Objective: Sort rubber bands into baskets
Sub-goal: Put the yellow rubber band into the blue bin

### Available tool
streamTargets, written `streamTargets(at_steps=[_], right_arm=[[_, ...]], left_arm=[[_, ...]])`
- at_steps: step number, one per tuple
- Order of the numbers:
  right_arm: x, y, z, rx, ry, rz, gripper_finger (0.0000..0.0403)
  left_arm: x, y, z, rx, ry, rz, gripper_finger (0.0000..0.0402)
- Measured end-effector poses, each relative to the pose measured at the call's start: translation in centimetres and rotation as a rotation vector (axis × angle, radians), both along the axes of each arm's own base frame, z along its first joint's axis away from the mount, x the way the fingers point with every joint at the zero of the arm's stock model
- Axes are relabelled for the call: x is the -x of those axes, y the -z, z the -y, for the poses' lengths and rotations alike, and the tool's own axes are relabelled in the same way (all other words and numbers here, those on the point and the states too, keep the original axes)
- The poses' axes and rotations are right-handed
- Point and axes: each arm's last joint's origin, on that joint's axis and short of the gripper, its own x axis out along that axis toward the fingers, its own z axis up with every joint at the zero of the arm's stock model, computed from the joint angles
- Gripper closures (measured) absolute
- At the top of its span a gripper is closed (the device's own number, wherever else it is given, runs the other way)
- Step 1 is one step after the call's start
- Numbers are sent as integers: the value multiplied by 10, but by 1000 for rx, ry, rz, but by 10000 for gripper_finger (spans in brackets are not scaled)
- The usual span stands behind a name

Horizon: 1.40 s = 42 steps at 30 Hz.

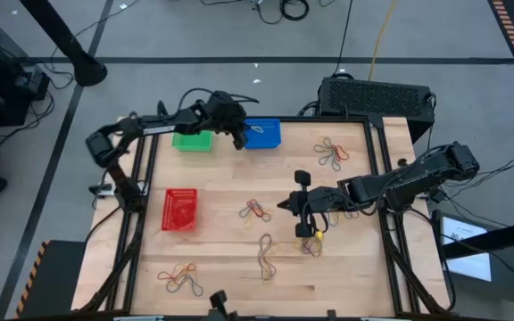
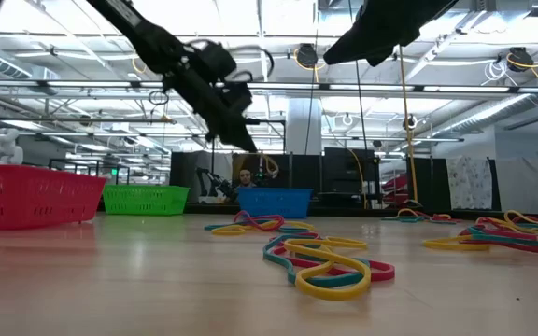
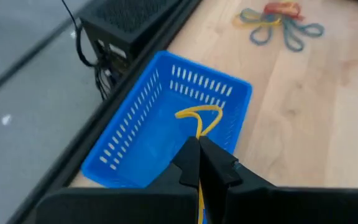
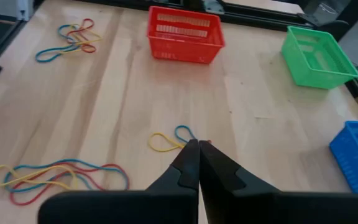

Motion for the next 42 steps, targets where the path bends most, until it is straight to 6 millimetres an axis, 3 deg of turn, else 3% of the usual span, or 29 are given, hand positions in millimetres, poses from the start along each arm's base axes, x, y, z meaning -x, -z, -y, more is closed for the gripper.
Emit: streamTargets(at_steps=[5,16,22,35,42], right_arm=[[-1,0,5,-8,23,0,403],[-1,1,5,-11,23,-8,403],[-1,1,5,-18,27,-9,403],[-1,1,5,-18,27,-9,403],[0,1,5,-18,27,-13,403]], left_arm=[[-16,8,-21,32,-18,-32,401],[-45,3,-22,24,23,-31,401],[-45,2,-22,28,20,-32,395],[-38,8,-21,32,-56,-164,319],[-34,-16,-13,136,-10,-270,315]])
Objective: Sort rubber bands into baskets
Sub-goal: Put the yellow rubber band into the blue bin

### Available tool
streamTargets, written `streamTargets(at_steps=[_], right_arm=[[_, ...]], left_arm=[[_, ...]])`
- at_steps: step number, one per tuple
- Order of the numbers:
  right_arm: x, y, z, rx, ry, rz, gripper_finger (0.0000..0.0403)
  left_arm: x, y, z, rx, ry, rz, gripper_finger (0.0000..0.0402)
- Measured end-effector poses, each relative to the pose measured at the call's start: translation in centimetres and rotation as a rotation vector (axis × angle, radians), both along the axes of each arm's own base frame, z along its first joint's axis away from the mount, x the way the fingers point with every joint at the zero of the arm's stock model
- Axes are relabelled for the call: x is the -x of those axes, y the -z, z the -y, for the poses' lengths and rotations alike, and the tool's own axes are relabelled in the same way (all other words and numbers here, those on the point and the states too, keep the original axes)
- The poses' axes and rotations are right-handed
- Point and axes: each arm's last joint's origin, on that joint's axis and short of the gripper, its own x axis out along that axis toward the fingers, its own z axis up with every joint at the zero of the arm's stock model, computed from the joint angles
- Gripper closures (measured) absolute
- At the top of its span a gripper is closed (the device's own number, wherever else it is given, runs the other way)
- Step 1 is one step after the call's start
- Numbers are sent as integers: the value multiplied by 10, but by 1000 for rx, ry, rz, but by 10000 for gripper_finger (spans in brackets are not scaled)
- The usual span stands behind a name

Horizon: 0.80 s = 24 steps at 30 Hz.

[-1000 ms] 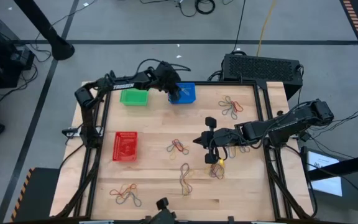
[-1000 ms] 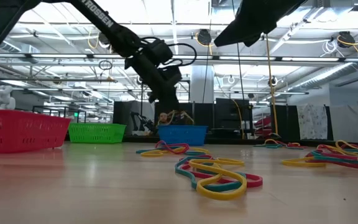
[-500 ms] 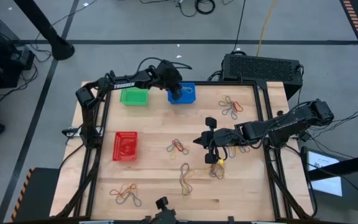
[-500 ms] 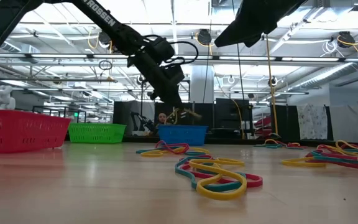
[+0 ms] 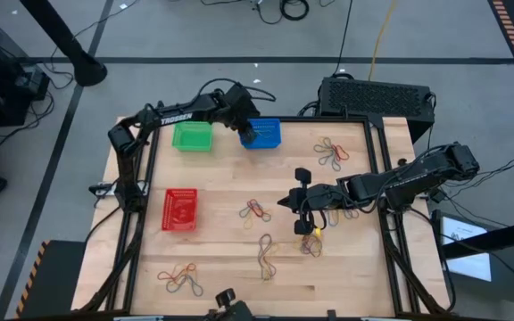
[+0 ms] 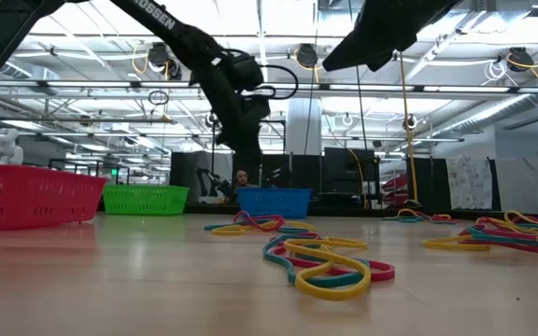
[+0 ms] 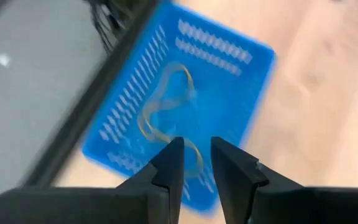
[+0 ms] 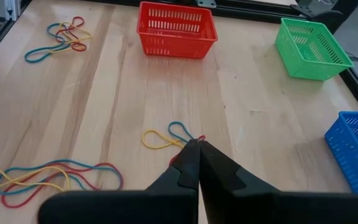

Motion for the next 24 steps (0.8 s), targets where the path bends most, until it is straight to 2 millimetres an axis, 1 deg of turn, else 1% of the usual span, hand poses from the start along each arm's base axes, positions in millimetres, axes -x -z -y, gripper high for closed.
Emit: streamTargets(at_steps=[2,4,9,11,14,16,18,20,24], right_arm=[[0,0,0,-13,8,1,403],[0,0,0,-33,20,1,403],[2,1,-4,-98,46,-8,403],[3,2,-8,-135,60,-16,403],[7,6,-14,-191,83,-56,403],[12,10,-19,-242,79,-115,403],[18,15,-24,-302,87,-193,403],[25,20,-28,-350,115,-268,403],[38,29,-29,-417,246,-408,403]], left_arm=[[1,-6,11,37,34,-14,315],[0,-10,28,70,82,-38,316],[-2,-24,84,84,245,-25,318],[2,-28,109,70,303,-2,318],[10,-24,148,59,366,77,318],[20,-16,173,59,404,136,318],[30,-10,194,39,434,218,318],[43,-1,210,5,466,282,318],[55,14,234,-99,585,514,318]])
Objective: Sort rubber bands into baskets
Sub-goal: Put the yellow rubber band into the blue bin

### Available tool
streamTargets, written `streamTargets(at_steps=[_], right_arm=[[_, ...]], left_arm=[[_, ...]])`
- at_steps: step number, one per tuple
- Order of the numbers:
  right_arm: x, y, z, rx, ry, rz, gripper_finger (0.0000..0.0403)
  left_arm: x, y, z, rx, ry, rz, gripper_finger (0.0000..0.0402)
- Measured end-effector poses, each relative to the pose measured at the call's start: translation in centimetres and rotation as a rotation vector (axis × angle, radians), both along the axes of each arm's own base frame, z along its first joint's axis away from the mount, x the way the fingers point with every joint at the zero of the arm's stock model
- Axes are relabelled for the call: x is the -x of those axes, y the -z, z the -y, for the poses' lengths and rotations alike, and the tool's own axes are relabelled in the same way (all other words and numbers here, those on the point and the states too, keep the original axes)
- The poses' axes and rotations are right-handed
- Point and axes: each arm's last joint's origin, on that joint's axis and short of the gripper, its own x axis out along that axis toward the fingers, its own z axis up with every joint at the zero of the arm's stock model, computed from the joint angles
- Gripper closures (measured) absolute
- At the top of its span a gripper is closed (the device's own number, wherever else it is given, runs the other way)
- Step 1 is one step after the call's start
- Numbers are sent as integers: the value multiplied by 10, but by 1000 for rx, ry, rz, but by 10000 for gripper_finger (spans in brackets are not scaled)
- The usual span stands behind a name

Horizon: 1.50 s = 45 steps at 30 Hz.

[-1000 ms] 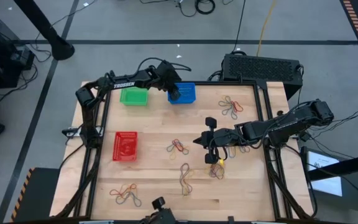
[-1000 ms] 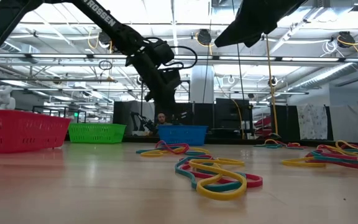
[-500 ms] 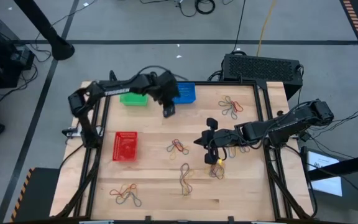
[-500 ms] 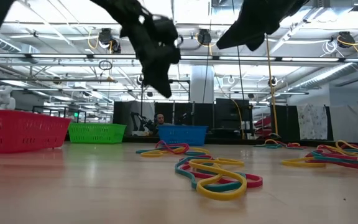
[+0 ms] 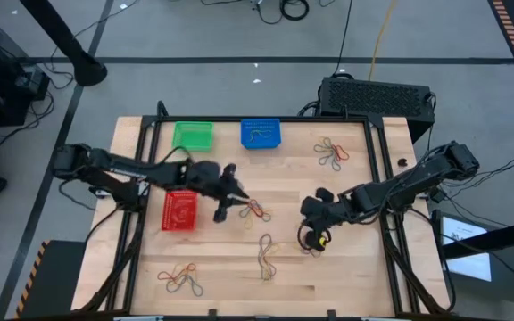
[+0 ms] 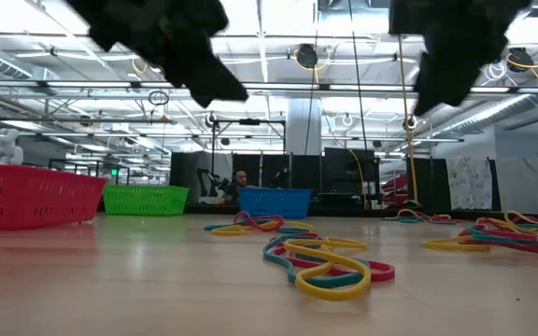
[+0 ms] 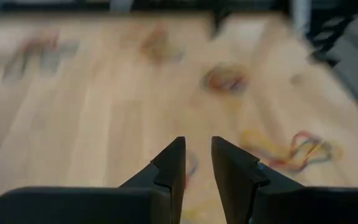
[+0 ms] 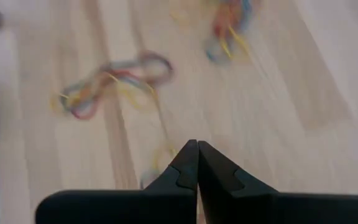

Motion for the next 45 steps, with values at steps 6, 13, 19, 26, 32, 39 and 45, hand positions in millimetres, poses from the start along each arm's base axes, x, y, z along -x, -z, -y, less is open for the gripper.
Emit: streamTargets(at_steps=[6,13,19,26,32,39,45], right_arm=[[19,10,18,91,216,-212,403],[31,14,42,-8,535,-395,403],[32,14,54,-60,771,-403,400],[31,21,57,-52,808,-426,356],[35,43,59,9,829,-533,297],[29,54,58,35,820,-575,266],[26,65,57,66,828,-624,270]], left_arm=[[1,9,5,-119,70,200,318],[2,12,3,-115,95,156,318],[5,18,4,-125,138,97,318],[5,18,4,-117,152,99,318],[5,18,5,-114,158,99,318],[5,18,5,-114,158,100,318],[5,18,5,-114,158,100,318]])
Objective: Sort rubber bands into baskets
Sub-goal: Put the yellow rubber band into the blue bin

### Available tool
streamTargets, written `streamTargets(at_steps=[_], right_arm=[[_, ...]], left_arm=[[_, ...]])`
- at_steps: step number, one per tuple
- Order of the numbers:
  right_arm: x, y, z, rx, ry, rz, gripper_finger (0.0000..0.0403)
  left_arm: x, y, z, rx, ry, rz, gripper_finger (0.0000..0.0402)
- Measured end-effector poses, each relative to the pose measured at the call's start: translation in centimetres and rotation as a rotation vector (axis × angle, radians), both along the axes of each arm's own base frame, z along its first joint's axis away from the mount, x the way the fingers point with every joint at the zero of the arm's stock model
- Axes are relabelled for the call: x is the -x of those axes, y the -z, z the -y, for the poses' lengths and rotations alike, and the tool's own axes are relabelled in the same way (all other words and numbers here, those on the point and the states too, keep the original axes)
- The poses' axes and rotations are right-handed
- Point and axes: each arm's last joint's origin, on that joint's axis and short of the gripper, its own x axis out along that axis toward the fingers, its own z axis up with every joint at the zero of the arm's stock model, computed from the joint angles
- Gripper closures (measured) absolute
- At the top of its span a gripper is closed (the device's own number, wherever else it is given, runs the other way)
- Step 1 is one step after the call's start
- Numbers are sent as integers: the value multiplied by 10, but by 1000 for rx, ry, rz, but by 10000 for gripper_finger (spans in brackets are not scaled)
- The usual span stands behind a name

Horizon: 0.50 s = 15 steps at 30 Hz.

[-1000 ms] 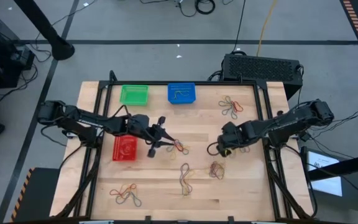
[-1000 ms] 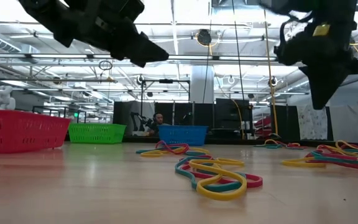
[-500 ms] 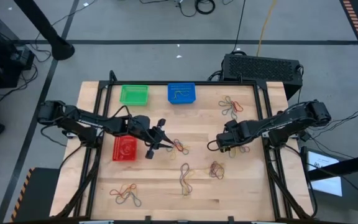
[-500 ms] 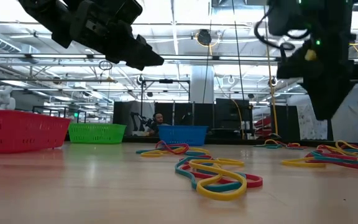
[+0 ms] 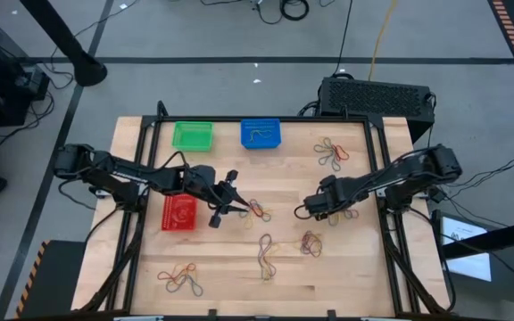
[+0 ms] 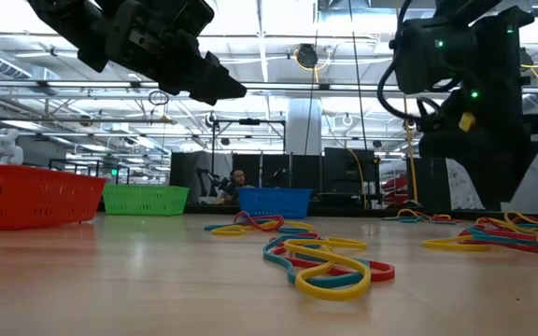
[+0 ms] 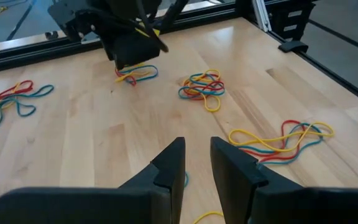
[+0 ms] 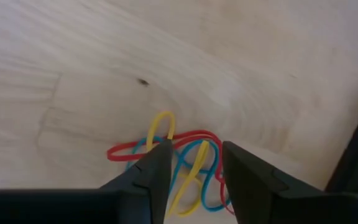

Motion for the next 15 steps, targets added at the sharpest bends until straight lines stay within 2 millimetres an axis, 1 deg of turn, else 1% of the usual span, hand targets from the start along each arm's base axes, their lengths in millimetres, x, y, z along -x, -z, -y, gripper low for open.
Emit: streamTargets(at_steps=[6,9,15], right_arm=[[-1,7,-1,-18,23,-29,280],[3,12,-1,-35,53,-49,287],[5,15,-1,-29,67,-42,309]], left_arm=[[0,0,0,0,0,0,318],[0,0,0,0,0,-1,318],[0,0,0,0,0,-2,318]])
